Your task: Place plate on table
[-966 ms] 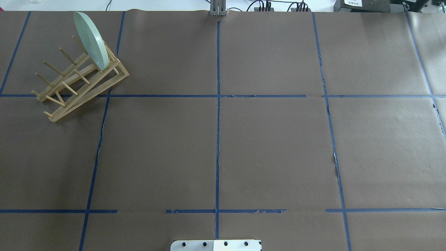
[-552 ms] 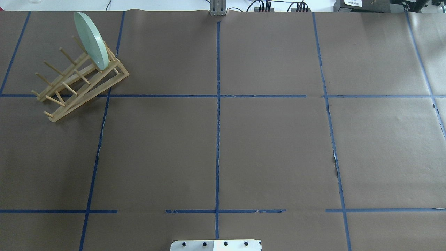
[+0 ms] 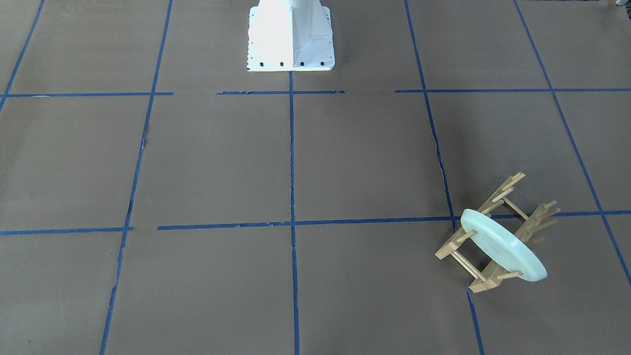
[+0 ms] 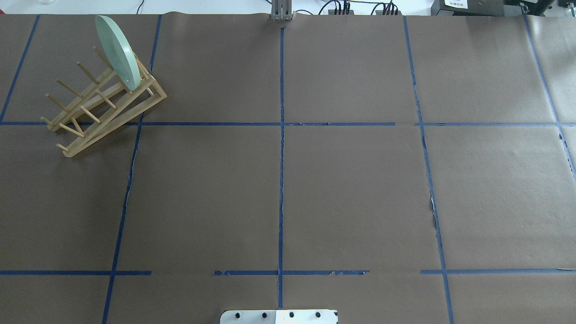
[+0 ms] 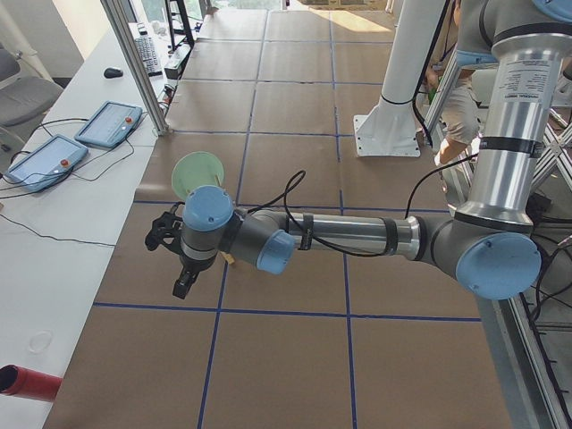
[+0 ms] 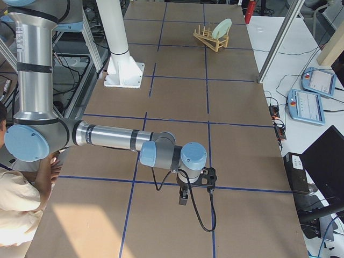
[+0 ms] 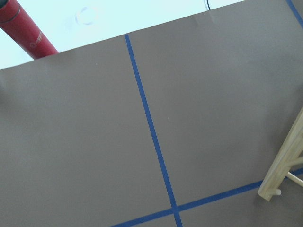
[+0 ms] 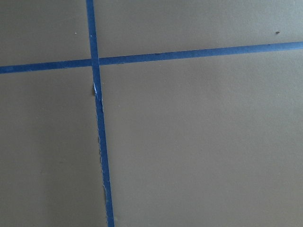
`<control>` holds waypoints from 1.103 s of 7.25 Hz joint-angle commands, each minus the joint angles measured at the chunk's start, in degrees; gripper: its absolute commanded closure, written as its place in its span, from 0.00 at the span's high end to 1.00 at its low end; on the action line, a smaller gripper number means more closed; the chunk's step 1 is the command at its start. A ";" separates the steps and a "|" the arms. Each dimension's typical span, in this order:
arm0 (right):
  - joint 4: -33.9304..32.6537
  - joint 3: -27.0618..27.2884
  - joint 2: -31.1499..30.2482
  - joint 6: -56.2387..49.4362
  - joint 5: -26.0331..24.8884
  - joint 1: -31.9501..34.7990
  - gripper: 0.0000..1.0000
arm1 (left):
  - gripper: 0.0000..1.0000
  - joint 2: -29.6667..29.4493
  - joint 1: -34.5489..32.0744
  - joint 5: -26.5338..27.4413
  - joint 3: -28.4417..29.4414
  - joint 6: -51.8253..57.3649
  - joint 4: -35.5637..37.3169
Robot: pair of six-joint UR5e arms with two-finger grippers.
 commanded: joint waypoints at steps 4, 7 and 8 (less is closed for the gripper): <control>0.00 0.03 0.00 0.00 0.00 0.00 1.00 | 1.00 -11.81 14.99 -1.35 2.11 -71.07 -22.66; 0.00 0.03 0.00 0.00 0.00 0.00 1.00 | 0.97 -17.34 23.76 14.36 7.54 -101.10 -31.31; 0.00 0.03 0.00 0.00 0.00 0.00 1.00 | 0.87 -17.98 25.61 17.01 8.70 -103.44 -31.41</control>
